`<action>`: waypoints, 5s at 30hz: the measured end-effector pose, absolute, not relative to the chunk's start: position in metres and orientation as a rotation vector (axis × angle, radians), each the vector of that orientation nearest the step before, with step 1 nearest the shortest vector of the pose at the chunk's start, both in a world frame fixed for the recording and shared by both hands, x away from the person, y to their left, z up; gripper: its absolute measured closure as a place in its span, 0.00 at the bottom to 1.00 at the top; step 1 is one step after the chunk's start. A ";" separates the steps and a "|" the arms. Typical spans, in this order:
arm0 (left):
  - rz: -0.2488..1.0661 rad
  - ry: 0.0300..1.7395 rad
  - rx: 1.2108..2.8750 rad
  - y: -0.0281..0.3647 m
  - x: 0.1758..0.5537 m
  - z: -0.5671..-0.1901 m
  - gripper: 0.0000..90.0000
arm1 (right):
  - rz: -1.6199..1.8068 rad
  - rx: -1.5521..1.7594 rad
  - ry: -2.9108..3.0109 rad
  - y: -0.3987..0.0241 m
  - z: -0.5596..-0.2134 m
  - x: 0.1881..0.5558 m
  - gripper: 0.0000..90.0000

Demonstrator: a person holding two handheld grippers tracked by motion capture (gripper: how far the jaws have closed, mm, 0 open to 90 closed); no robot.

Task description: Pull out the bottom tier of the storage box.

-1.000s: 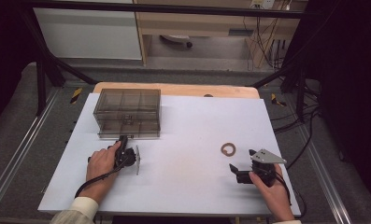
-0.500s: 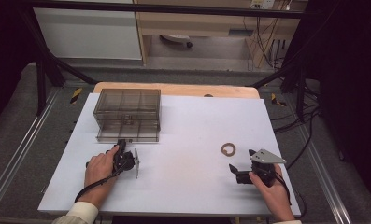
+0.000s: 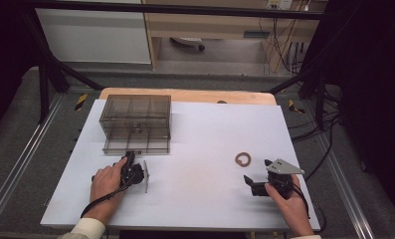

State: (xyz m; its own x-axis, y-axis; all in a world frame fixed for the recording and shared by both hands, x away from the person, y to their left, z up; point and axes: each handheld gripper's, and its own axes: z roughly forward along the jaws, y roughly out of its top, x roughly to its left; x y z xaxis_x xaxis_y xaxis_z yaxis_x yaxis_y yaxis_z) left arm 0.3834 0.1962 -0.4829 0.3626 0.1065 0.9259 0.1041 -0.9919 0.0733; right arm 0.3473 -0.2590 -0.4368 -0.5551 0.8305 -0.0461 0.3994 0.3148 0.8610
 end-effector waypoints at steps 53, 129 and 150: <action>1.593 0.229 2.591 0.203 0.367 -0.471 0.65 | 1.168 1.086 2.099 -0.257 -0.435 0.345 0.05; 0.758 0.546 2.522 0.149 0.443 -0.428 0.47 | 1.150 1.046 2.155 -0.253 -0.437 0.347 0.05; 0.685 0.556 2.540 0.155 0.442 -0.435 0.71 | 1.135 1.038 2.165 -0.252 -0.438 0.348 0.05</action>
State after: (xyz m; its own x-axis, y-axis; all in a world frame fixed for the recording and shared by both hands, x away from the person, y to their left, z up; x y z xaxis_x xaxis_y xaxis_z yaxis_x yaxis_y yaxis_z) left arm 0.4416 0.1547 -0.4353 0.7956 0.4821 0.3670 0.2594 -0.8184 0.5128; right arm 0.3476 -0.2520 -0.4385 -0.5964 0.8000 -0.0662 0.4004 0.3680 0.8392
